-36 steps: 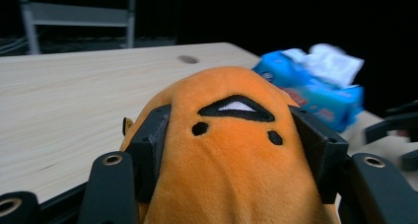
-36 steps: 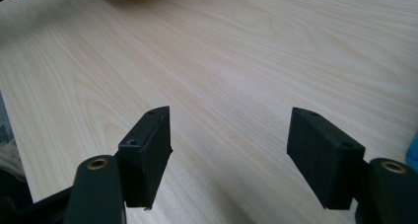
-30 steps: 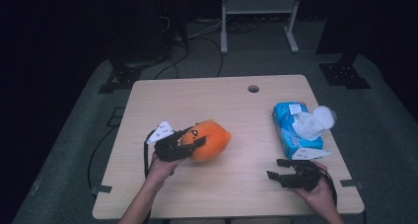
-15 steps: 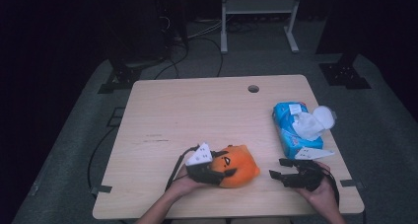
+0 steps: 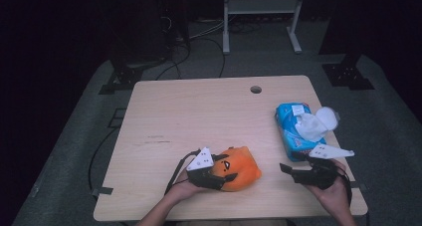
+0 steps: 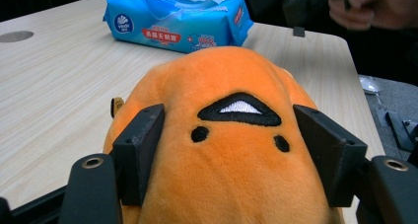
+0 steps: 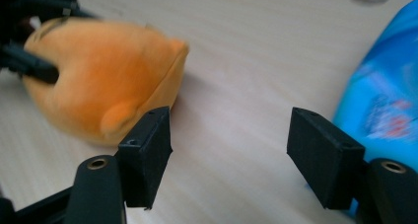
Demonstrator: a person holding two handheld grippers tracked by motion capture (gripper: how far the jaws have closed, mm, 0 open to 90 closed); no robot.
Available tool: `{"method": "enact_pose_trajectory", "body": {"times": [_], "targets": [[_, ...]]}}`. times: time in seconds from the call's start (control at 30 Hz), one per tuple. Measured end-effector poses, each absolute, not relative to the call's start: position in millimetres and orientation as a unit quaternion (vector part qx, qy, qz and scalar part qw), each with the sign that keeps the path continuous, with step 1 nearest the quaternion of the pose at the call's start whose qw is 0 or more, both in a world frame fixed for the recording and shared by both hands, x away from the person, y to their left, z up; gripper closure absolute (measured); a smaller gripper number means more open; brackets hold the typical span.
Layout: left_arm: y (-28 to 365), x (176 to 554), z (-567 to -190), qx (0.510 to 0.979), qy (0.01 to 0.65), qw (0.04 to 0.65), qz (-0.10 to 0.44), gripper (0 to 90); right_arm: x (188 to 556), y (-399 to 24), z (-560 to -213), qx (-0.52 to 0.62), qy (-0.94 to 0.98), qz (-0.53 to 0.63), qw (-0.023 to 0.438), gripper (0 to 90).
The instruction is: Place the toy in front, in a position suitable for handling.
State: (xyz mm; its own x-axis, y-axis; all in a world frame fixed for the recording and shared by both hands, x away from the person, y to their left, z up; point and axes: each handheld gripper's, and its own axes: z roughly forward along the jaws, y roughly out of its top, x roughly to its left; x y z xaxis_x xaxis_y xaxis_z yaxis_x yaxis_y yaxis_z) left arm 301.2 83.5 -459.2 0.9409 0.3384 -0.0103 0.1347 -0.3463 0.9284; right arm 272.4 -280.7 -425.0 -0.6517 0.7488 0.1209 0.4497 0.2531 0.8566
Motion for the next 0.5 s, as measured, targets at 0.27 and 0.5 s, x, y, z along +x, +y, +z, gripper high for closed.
{"method": "enact_pose_trajectory", "body": {"times": [0.27,0.5], "targets": [[83.7,300.9,-460.2,0.815,0.142,0.554,0.092,30.1,291.2,-310.3,-396.2,0.407,0.742,0.483,0.225,32.0],[84.0,300.6,-461.2,0.814,0.144,0.555,0.092,29.3,320.9,-341.7,-390.5,0.450,0.714,0.467,0.264,31.0]]}}
